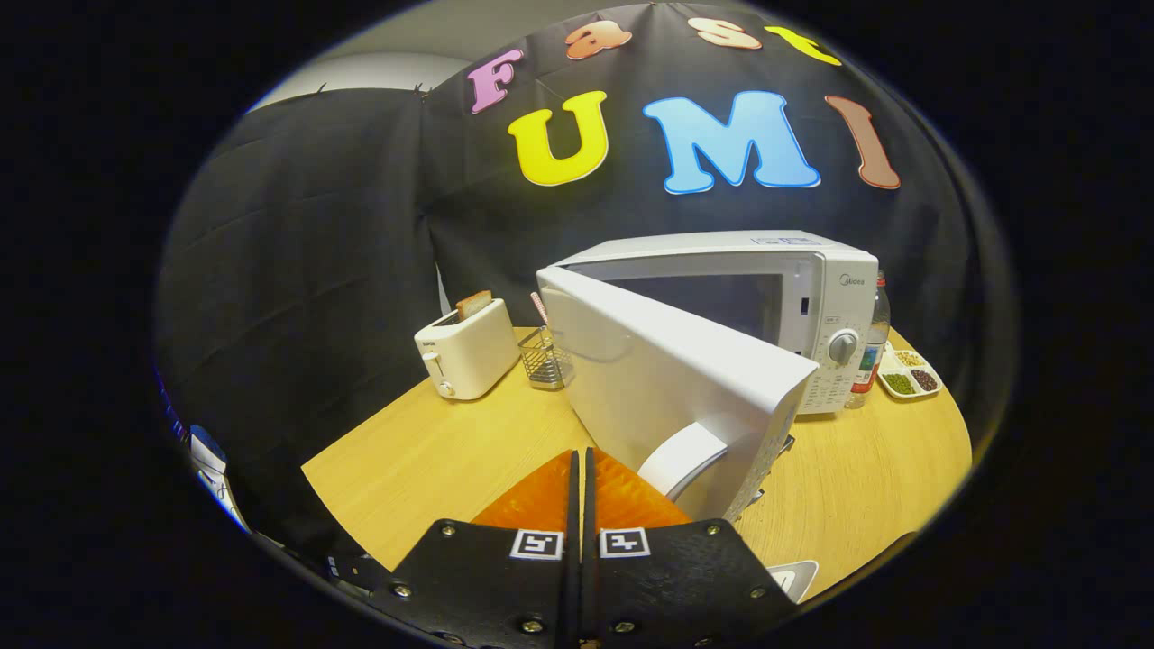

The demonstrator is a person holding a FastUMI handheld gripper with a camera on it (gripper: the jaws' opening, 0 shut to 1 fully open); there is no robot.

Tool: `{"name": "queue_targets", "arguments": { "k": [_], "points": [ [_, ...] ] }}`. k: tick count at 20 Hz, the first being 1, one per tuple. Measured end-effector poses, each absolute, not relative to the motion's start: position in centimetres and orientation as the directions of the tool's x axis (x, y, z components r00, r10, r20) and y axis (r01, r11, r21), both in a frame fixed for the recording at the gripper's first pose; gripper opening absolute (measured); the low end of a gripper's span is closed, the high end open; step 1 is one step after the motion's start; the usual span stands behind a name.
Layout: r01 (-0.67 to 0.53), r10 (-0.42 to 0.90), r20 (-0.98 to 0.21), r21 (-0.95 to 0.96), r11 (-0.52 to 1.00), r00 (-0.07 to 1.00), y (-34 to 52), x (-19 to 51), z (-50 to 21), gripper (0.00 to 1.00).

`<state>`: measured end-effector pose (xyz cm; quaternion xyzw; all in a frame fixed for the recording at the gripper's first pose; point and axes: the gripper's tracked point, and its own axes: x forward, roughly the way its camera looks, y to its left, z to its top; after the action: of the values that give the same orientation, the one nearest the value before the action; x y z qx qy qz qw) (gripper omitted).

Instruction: Open the microwave, put the food inside, and close the microwave door.

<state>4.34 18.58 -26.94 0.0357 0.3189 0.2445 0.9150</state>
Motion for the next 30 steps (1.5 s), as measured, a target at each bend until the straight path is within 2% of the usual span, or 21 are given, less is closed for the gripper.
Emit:
{"name": "queue_targets", "arguments": {
  "k": [8,17,30],
  "points": [
    [-0.391,0.434,-0.578,0.206,0.897,0.691,14.6,8.9,-27.5,0.01],
    [-0.298,0.353,-0.565,0.192,0.935,0.745,10.4,16.1,-28.2,0.01],
    [-0.180,0.226,-0.533,0.138,0.974,0.816,8.2,24.1,-28.7,0.01]
  ]
}}
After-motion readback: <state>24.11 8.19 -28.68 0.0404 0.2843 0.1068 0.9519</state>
